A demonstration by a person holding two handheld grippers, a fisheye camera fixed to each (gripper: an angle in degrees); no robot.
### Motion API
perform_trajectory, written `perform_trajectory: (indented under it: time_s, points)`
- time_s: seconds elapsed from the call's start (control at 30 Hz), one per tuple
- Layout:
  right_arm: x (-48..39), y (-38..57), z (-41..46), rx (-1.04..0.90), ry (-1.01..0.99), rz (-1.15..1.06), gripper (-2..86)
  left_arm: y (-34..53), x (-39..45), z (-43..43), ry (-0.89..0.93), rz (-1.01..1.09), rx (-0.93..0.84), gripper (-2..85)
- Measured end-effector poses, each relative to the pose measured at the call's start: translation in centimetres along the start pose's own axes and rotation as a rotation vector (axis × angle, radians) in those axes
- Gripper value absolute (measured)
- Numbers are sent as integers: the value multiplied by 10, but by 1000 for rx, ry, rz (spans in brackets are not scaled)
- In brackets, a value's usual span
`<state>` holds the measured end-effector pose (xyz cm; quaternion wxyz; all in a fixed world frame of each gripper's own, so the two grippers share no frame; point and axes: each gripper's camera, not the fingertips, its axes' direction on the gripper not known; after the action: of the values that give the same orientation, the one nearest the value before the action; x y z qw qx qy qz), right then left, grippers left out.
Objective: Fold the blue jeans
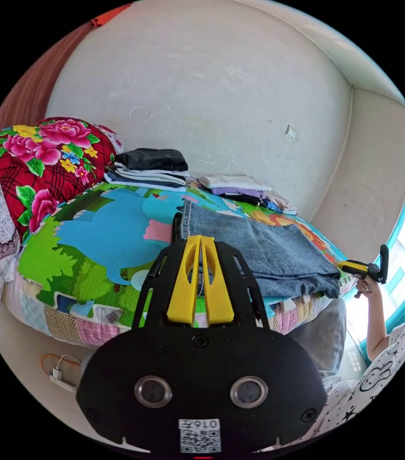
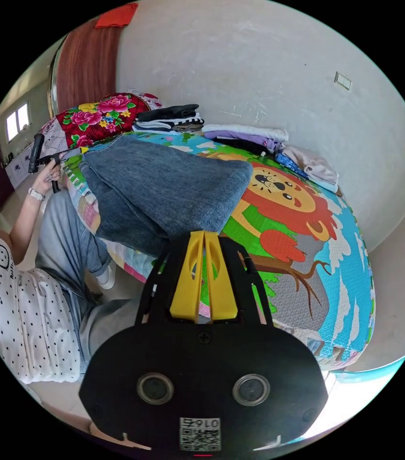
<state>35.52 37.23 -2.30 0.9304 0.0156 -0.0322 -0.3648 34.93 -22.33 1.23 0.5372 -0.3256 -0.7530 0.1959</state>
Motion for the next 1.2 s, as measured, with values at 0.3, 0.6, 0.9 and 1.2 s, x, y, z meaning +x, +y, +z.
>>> perform_trajectory:
  time_s: [0.3,0.6,0.9,1.2]
  points:
    - [-14,52,-16,53,-97,69,-4,-33,54,37,23,146,-216,-10]
    - [-25,97,-49,73,3,142,3,-69,92,5,106,26,-140,-10]
    - [10,163,-81,206,-235,570,160,-109,281,10,498,362,-194,-10]
    - [9,218,-83,327,-459,716,138,-156,446,9,550,642,-214,-10]
